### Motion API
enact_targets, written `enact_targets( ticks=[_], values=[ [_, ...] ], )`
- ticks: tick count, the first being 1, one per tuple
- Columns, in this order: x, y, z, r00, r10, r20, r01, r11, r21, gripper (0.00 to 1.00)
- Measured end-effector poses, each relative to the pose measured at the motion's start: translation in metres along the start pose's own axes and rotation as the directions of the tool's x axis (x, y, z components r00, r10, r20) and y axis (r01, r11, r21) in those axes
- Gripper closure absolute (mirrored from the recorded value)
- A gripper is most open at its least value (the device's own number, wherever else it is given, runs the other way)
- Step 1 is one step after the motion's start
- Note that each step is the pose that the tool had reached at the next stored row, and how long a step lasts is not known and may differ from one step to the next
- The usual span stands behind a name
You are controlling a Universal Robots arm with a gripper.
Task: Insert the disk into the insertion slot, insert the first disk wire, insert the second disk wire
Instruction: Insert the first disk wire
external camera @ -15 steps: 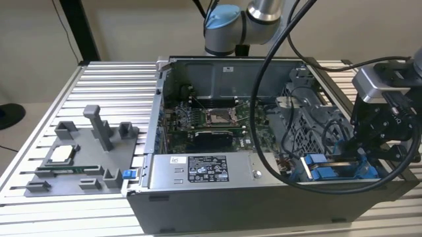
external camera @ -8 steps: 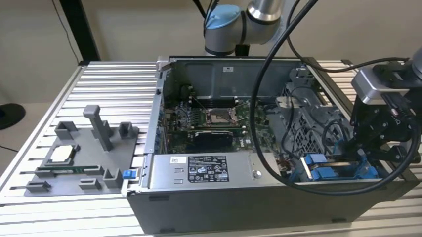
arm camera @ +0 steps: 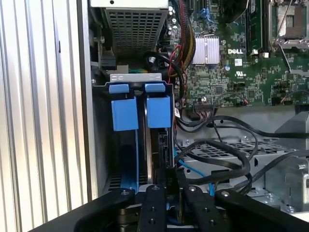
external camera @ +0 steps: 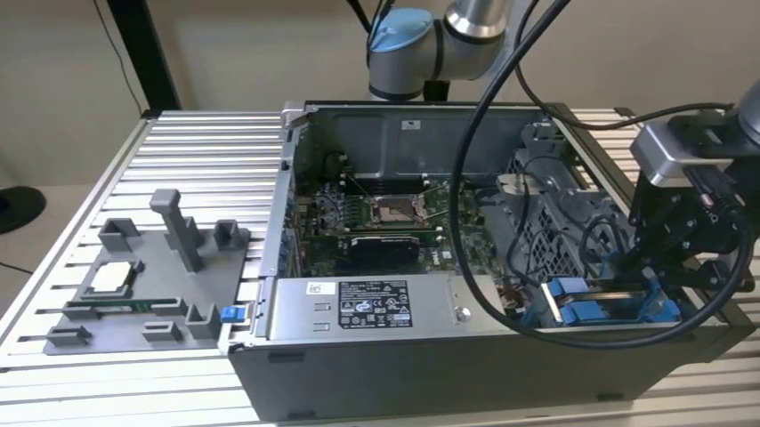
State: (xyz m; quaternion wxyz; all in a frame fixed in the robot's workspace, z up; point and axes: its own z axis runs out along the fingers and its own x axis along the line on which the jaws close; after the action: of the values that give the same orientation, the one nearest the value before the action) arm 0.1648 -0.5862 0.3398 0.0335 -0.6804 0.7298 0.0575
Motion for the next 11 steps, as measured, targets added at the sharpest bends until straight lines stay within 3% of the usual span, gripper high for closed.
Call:
enact_targets(
  ticks=[11],
  values=[
    [-0.0005, -0.0011, 0.0017, 1.0000, 0.000, 0.0002, 0.000, 1.0000, 0.0004, 1.00]
  ],
)
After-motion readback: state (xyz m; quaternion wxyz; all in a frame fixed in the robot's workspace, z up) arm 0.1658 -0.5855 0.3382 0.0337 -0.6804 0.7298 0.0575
